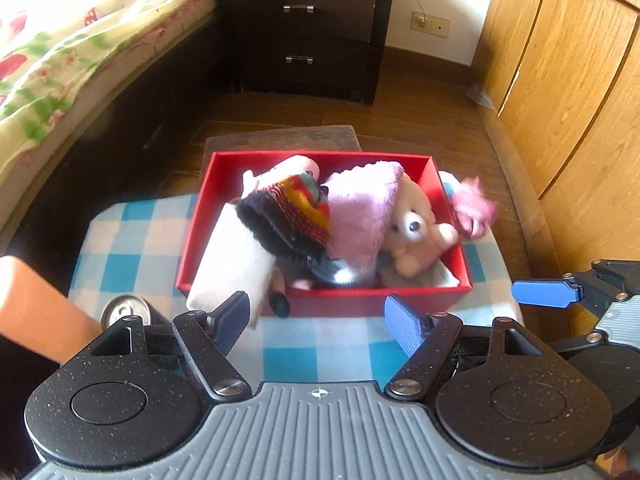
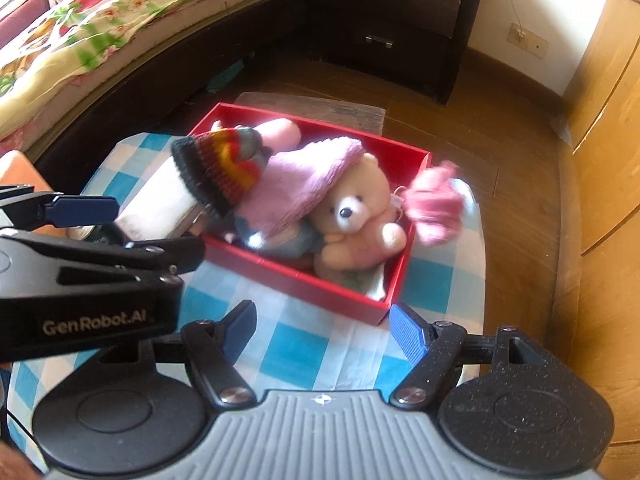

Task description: Organize soft objects

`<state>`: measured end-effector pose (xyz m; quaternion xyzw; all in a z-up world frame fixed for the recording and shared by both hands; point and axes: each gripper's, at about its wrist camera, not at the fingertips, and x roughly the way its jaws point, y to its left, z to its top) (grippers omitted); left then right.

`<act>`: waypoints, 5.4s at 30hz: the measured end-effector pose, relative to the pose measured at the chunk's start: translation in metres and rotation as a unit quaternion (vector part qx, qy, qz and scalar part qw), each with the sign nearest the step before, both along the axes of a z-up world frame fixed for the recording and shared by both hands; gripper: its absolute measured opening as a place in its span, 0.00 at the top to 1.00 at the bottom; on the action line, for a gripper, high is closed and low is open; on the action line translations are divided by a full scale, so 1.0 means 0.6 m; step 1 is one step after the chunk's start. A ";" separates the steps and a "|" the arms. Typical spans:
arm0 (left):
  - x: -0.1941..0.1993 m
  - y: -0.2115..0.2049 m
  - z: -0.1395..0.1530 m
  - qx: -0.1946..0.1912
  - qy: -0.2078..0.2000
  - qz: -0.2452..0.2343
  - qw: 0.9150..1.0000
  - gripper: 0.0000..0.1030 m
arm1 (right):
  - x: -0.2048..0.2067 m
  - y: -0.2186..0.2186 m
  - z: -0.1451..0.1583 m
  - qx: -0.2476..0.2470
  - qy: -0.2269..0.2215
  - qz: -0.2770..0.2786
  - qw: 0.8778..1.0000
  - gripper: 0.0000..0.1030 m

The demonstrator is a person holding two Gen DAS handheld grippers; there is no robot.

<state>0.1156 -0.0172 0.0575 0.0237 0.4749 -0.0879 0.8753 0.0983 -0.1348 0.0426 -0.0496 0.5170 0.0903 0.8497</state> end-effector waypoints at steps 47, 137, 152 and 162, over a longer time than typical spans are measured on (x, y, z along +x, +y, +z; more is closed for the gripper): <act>-0.130 0.004 -0.142 -0.122 0.005 -0.078 0.989 0.25 | 0.024 -0.413 -0.161 -0.055 -0.060 -0.227 0.971 0.31; -0.200 0.098 -0.151 -0.081 -0.002 0.098 0.992 0.23 | -0.193 -0.046 -0.122 0.039 -0.082 -0.063 0.994 0.53; -0.271 0.059 -0.151 -0.057 -0.012 0.077 0.995 0.23 | -0.309 -0.036 -0.095 0.058 -0.103 -0.046 0.992 0.52; -0.294 0.083 -0.148 -0.040 -0.029 0.089 0.995 0.23 | -0.359 -0.010 -0.086 0.042 -0.132 -0.035 0.990 0.51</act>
